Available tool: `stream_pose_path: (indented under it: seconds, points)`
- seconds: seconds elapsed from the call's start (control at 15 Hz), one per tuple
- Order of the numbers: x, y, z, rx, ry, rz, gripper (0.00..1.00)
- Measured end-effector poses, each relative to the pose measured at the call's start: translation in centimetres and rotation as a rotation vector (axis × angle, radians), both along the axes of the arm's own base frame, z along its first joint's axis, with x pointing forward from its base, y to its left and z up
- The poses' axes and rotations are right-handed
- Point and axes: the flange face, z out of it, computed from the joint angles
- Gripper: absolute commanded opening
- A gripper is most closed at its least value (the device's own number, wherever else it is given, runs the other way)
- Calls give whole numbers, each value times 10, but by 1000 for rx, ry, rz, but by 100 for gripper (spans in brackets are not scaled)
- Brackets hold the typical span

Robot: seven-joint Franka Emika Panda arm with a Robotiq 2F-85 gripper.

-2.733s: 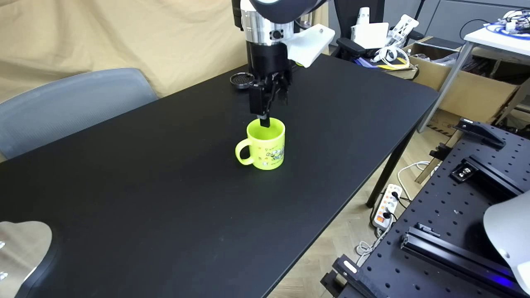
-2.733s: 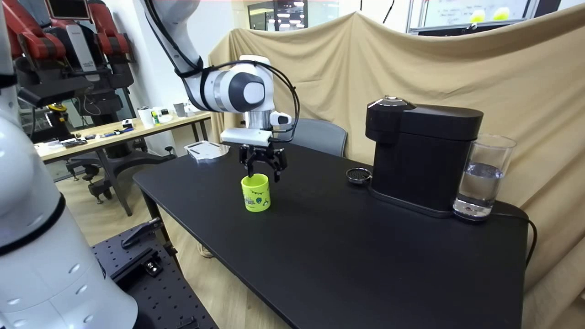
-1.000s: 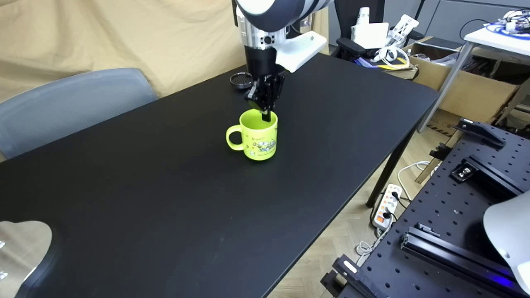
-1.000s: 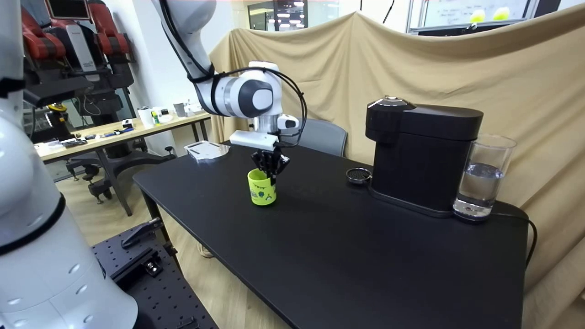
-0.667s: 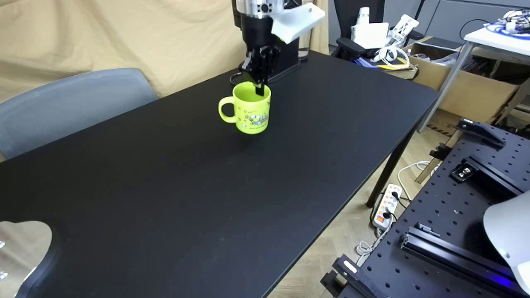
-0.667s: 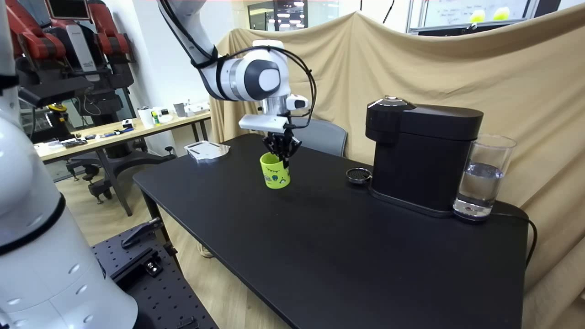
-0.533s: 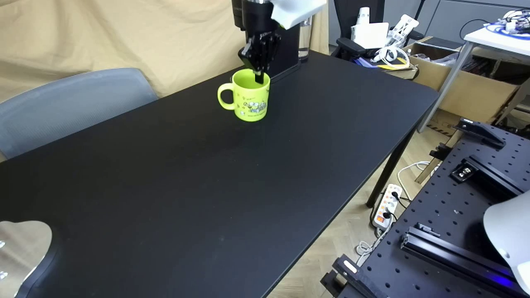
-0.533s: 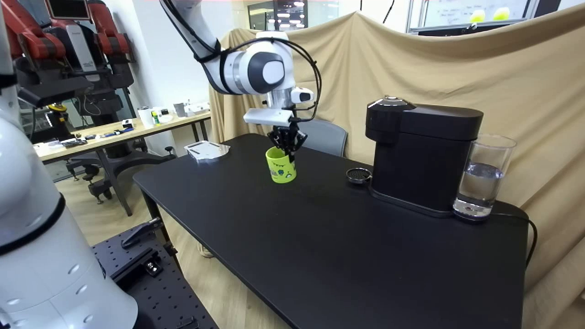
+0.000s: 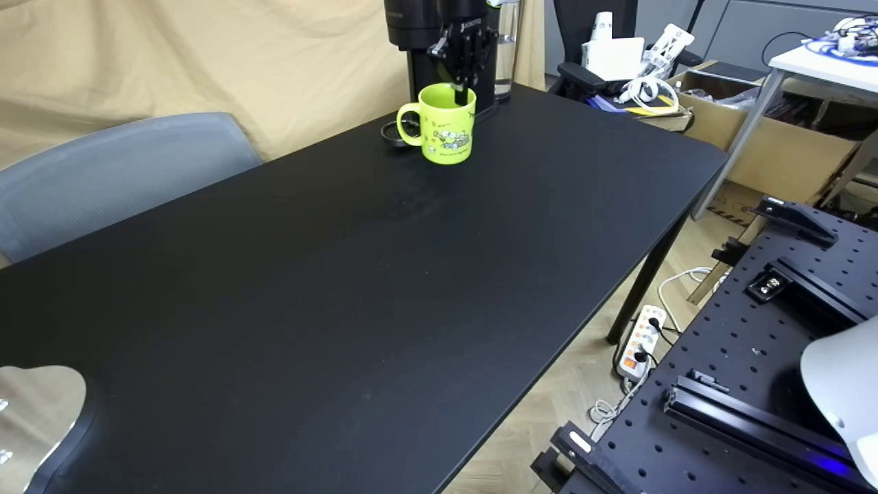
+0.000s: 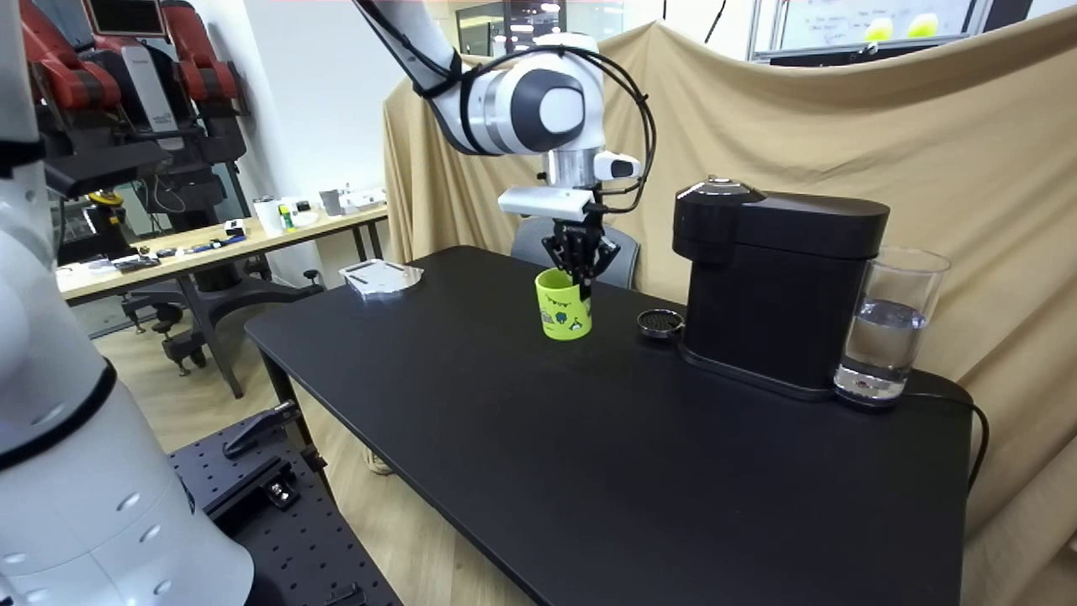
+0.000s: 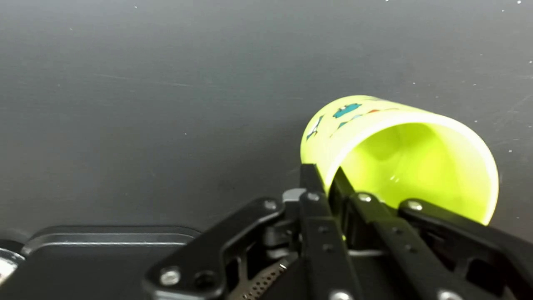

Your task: Move the cup to the right

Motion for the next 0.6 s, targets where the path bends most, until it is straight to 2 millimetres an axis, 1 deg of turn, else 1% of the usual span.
stream_pose_path:
  seconds: [0.27, 0.6]
  points:
    - [13, -35, -15, 4, 73, -70, 2]
    - [20, -68, -44, 0, 110, -119, 2]
